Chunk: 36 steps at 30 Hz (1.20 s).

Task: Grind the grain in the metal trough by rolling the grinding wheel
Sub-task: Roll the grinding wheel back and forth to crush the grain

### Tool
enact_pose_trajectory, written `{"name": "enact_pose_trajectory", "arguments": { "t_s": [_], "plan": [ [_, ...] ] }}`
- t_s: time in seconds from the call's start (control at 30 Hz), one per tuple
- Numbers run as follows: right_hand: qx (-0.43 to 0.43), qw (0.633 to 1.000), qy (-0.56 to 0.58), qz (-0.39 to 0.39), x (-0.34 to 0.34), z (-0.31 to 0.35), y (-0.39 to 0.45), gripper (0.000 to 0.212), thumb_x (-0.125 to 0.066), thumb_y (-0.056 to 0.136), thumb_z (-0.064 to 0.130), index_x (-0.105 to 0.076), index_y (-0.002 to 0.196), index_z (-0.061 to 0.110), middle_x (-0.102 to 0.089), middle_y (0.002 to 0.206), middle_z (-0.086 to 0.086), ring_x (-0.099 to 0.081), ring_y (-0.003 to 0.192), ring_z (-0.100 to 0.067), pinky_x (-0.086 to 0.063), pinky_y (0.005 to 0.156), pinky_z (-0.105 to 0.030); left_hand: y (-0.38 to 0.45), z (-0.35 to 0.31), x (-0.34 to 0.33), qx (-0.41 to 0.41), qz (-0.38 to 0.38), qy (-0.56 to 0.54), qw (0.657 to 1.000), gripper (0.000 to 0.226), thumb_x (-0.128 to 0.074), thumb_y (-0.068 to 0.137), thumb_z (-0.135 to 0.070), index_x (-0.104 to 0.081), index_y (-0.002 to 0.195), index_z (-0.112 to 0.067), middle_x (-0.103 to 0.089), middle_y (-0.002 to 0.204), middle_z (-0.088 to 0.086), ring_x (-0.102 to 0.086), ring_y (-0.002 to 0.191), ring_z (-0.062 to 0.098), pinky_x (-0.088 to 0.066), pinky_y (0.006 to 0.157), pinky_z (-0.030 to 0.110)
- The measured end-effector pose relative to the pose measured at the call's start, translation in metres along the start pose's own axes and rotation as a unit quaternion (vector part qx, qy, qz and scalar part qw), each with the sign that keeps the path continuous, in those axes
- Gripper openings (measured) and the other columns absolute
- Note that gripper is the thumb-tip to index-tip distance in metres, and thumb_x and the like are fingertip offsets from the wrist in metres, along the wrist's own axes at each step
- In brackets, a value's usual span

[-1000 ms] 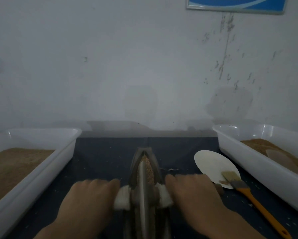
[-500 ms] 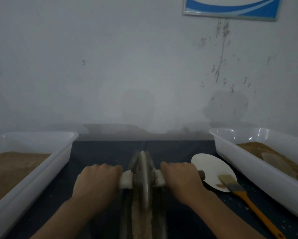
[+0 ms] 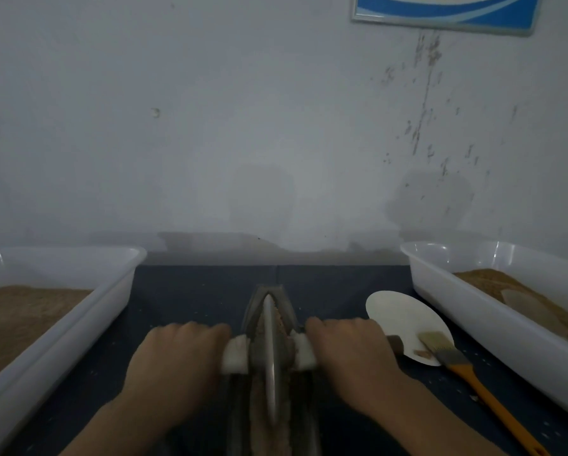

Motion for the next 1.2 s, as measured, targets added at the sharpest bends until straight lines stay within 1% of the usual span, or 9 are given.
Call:
{"name": "enact_pose_trajectory", "arguments": {
  "t_s": [0.1, 0.33, 0.43, 0.53, 0.63, 0.77, 0.87, 0.97, 1.2],
  "plan": [
    [-0.017, 1.0, 0.009, -0.009, -0.008, -0.01, 0.017, 0.023, -0.063, 0.082, 0.027, -0.043, 0.092, 0.021, -0.063, 0.091, -0.002, -0.06, 0.076, -0.024, -0.031, 0.06, -0.03, 0.018, 0.003, -0.003, 0.0, -0.024, 0.005, 1.0, 0.029, -0.058, 0.076, -0.045, -0.031, 0.076, -0.035, -0.054, 0.072, -0.012, -0.052, 0.061, 0.009, -0.026, 0.053, 0.028],
    [0.016, 1.0, 0.014, -0.01, 0.01, 0.006, -0.004, 0.019, -0.06, 0.086, 0.024, -0.048, 0.1, 0.019, -0.063, 0.093, -0.002, -0.059, 0.076, -0.021, -0.037, 0.063, -0.03, -0.003, 0.0, 0.001, -0.006, 0.02, -0.036, 0.999, 0.025, -0.054, 0.082, -0.051, -0.032, 0.083, -0.038, -0.052, 0.081, -0.014, -0.047, 0.071, 0.006, -0.031, 0.061, 0.026],
    [0.044, 0.998, -0.02, -0.036, 0.031, 0.02, -0.028, 0.032, -0.082, 0.054, 0.027, -0.06, 0.076, 0.019, -0.062, 0.064, -0.001, -0.058, 0.051, -0.018, -0.035, 0.046, -0.028, -0.029, -0.003, 0.009, -0.003, 0.085, -0.056, 0.995, 0.026, -0.053, 0.081, -0.052, -0.03, 0.081, -0.04, -0.038, 0.074, -0.015, -0.048, 0.077, 0.006, -0.03, 0.066, 0.025],
    [0.047, 0.997, -0.033, -0.051, 0.034, 0.024, -0.042, 0.044, -0.086, 0.028, 0.028, -0.054, 0.057, 0.021, -0.048, 0.042, 0.0, -0.045, 0.029, -0.016, -0.027, 0.031, -0.026, -0.037, -0.011, 0.032, -0.036, 0.015, -0.022, 0.999, 0.038, -0.062, 0.067, -0.055, -0.029, 0.067, -0.036, -0.033, 0.064, -0.014, -0.055, 0.07, 0.005, -0.028, 0.058, 0.026],
    [0.032, 0.999, -0.026, -0.027, 0.024, 0.019, -0.037, 0.039, -0.086, 0.04, 0.028, -0.056, 0.065, 0.02, -0.054, 0.05, 0.0, -0.051, 0.037, -0.018, -0.034, 0.036, -0.028, -0.038, -0.007, 0.013, -0.011, 0.085, -0.023, 0.996, 0.028, -0.05, 0.079, -0.056, -0.028, 0.073, -0.039, -0.041, 0.076, -0.015, -0.049, 0.08, 0.005, -0.028, 0.063, 0.027],
    [0.006, 1.0, -0.004, 0.007, 0.005, 0.003, 0.0, 0.019, -0.06, 0.085, 0.025, -0.047, 0.098, 0.02, -0.063, 0.095, -0.001, -0.061, 0.08, -0.024, -0.038, 0.062, -0.031, -0.005, 0.001, 0.0, -0.001, 0.023, 0.001, 1.0, 0.027, -0.051, 0.079, -0.053, -0.029, 0.082, -0.038, -0.055, 0.085, -0.012, -0.056, 0.078, 0.009, -0.029, 0.059, 0.029],
    [-0.001, 1.0, -0.004, -0.01, -0.001, -0.006, 0.022, 0.028, -0.068, 0.08, 0.03, -0.048, 0.097, 0.02, -0.064, 0.091, -0.001, -0.061, 0.075, -0.022, -0.032, 0.059, -0.029, 0.017, 0.007, -0.008, 0.019, -0.007, -0.011, 1.0, 0.027, -0.055, 0.08, -0.05, -0.031, 0.08, -0.037, -0.046, 0.074, -0.013, -0.043, 0.063, 0.005, -0.026, 0.054, 0.025],
    [0.014, 0.999, -0.037, -0.029, 0.002, -0.003, 0.023, 0.035, -0.079, 0.064, 0.029, -0.051, 0.082, 0.02, -0.063, 0.071, 0.001, -0.059, 0.056, -0.02, -0.027, 0.05, -0.027, 0.019, 0.008, -0.008, 0.016, -0.032, -0.018, 0.999, 0.023, -0.056, 0.079, -0.046, -0.036, 0.079, -0.034, -0.055, 0.074, -0.01, -0.054, 0.065, 0.01, -0.032, 0.054, 0.028],
    [0.025, 0.999, -0.041, -0.016, 0.007, 0.007, -0.017, 0.026, -0.069, 0.075, 0.029, -0.045, 0.086, 0.026, -0.06, 0.075, 0.004, -0.059, 0.062, -0.018, -0.026, 0.051, -0.03, -0.026, -0.006, 0.007, -0.03, -0.032, -0.016, 0.999, 0.035, -0.067, 0.067, -0.039, -0.034, 0.072, -0.031, -0.054, 0.065, -0.007, -0.055, 0.055, 0.015, -0.031, 0.048, 0.027]
  ]
}}
Point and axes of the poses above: each hand's wrist, its own y-axis towards the middle knuckle, its own x-axis out of the back of the hand, z = x × y, the point moved 8 cm from there along y, towards the middle knuckle
